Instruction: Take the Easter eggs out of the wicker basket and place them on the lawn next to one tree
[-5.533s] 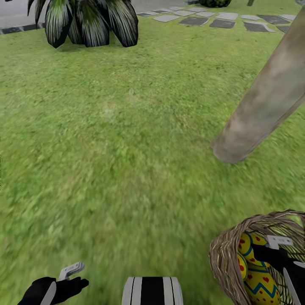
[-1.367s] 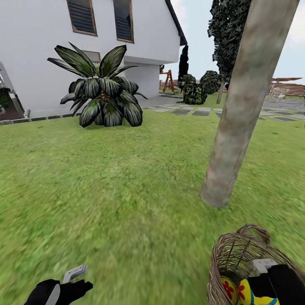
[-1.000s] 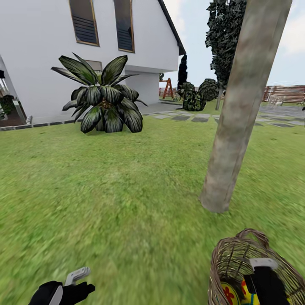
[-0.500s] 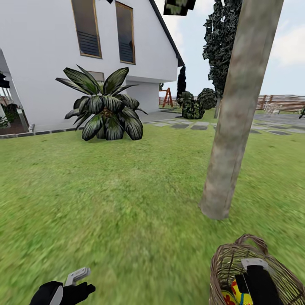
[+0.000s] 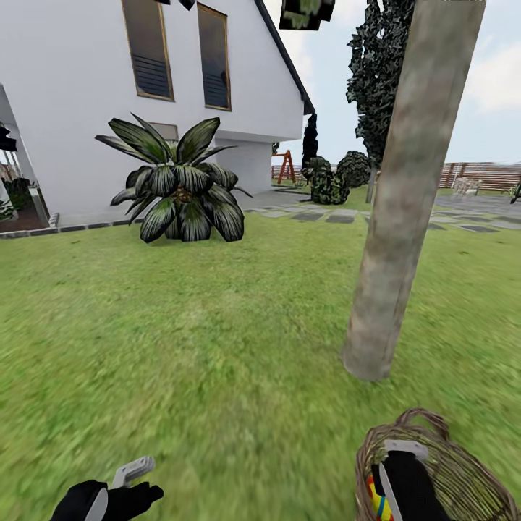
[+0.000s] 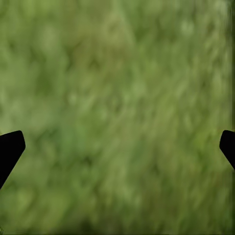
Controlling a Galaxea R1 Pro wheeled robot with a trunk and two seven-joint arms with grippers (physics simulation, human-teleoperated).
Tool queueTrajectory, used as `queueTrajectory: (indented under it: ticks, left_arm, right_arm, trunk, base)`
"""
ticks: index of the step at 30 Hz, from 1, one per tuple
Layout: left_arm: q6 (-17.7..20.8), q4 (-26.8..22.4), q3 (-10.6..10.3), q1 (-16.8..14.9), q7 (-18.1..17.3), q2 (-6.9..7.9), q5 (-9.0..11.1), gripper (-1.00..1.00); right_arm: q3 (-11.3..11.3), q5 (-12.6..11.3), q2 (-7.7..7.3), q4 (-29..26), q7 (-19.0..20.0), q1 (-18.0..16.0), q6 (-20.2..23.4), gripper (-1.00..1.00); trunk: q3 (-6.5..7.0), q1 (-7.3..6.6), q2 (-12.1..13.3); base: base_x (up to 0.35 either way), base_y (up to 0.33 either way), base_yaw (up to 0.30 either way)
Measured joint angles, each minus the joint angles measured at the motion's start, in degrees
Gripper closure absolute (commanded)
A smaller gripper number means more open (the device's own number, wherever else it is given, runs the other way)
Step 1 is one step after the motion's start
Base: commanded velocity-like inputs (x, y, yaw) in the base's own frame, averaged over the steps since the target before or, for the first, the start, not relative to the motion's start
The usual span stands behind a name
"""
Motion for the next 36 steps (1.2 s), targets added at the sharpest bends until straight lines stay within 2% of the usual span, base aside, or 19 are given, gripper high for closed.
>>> queueTrajectory:
  ticks: [1, 3, 6, 9, 25, 36]
  left_arm:
    - [0.0, 0.0, 0.0, 0.0, 0.04, 0.0, 0.0, -1.0]
    - [0.0, 0.04, 0.0, 0.0, 0.15, 0.0, 0.0, -1.0]
    - [-0.01, 0.06, -0.01, -0.02, 0.17, -0.01, -0.01, -1.0]
    - [0.0, 0.05, 0.0, 0.0, 0.37, 0.0, 0.06, -1.0]
    - [-0.02, -0.01, -0.02, 0.0, 0.16, -0.09, 0.0, -1.0]
    - [0.0, -0.05, 0.0, 0.0, 0.0, -0.04, 0.08, -1.0]
  right_arm:
    - [-0.12, 0.37, -0.18, -0.01, 0.01, 0.0, 0.03, 1.0]
    - [-0.2, -0.18, -1.48, 0.0, -0.01, -0.03, -0.01, 1.0]
    - [-0.22, -0.54, -1.98, -0.01, -0.03, -0.01, -0.04, 1.0]
    - [-0.23, -0.41, -2.0, -0.01, -0.03, 0.03, -0.04, 1.0]
    - [-0.23, -0.72, -2.0, -0.01, -0.04, -0.01, -0.03, 1.0]
    - [0.04, -0.73, -2.0, 0.24, 0.05, 0.03, -0.13, 1.0]
  trunk:
    - [0.18, -0.22, 0.4]
    - [0.55, -0.66, 1.2]
    - [1.2, -1.32, 2.41]
    - [1.82, -1.98, 3.61]
    - [4.7, -5.47, 10.03]
    - [6.68, -7.91, 14.44]
  base:
    - [0.0, 0.0, 0.0]
    - [0.0, 0.0, -0.084]
    - [0.0, 0.0, -0.216]
    - [-0.065, 0.0, -0.074]
    - [-0.268, -0.12, -0.001]
    - [-0.029, -0.025, 0.0]
